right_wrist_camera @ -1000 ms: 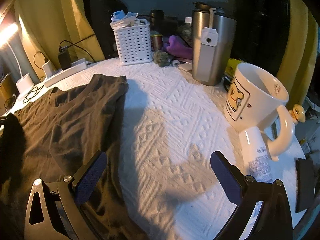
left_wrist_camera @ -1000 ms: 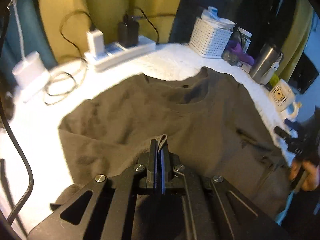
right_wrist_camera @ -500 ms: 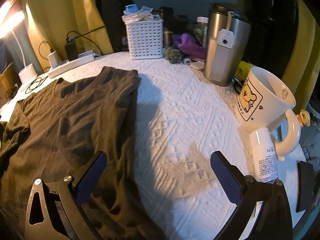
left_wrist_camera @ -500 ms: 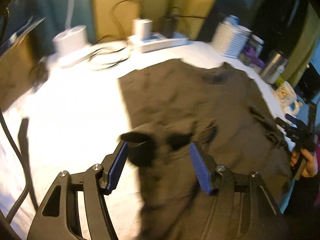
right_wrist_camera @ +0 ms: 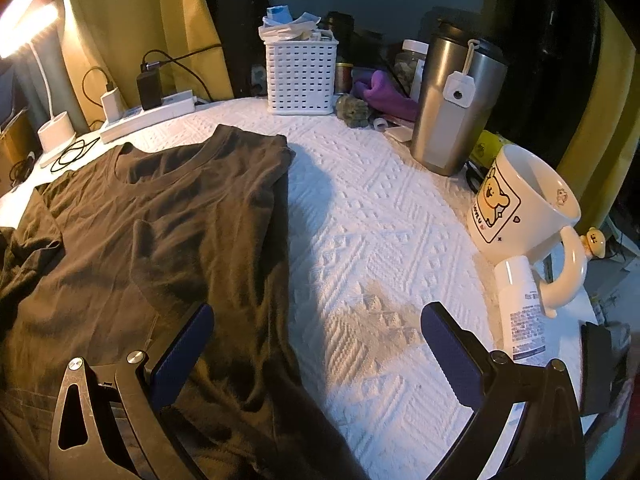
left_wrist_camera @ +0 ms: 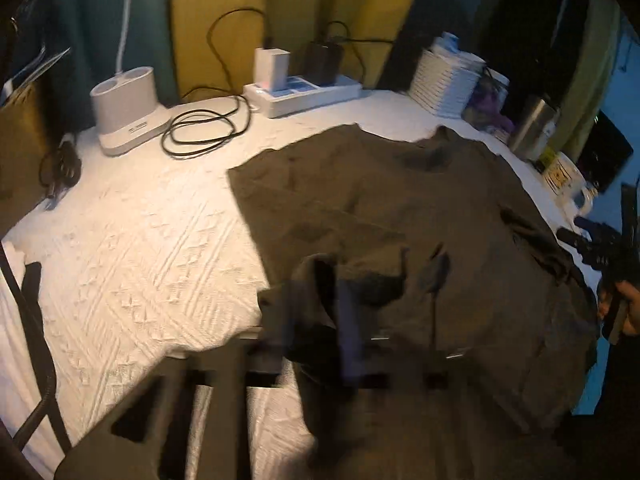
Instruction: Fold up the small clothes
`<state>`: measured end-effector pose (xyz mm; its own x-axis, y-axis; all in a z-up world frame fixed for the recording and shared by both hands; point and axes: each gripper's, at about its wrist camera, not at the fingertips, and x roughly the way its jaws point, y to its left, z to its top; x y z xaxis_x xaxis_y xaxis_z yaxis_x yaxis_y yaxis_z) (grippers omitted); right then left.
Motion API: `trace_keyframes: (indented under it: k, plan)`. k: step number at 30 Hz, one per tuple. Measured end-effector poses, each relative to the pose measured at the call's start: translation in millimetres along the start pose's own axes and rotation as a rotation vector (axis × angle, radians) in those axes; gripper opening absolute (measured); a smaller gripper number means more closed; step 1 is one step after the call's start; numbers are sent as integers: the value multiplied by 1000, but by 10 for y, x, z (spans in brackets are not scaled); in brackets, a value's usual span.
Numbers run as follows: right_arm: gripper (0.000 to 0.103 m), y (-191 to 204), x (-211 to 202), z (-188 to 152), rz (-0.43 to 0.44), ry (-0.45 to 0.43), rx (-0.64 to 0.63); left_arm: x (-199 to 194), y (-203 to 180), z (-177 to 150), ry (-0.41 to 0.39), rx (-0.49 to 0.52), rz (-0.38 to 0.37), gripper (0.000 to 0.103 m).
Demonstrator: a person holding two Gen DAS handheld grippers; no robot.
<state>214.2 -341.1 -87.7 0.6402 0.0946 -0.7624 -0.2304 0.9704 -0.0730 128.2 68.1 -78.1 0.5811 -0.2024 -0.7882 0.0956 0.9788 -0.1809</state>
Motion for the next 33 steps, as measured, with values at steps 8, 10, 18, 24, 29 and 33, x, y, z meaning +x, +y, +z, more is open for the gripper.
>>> trace_keyframes:
  k: [8, 10, 18, 24, 29, 33]
  plan:
    - [103, -11, -17, -50, 13, 2, 7, -146, -350, -74, 8, 115, -13, 1]
    - [103, -39, -9, -70, 10, 5, 15, -234, -500, -83, 0, 166, -14, 1]
    - [103, -167, -19, -197, 16, 8, 54, 97, -845, -420, 226, 311, 12, 2]
    - [103, -146, -20, -251, 35, 14, 41, -1, -762, -407, 193, 238, 16, 34]
    - [103, -88, -61, -240, 52, 1, 27, -150, -819, -175, 79, 182, -67, 59]
    - [103, -40, -92, -251, 67, -4, 20, 264, -776, -87, 149, 134, -112, 59]
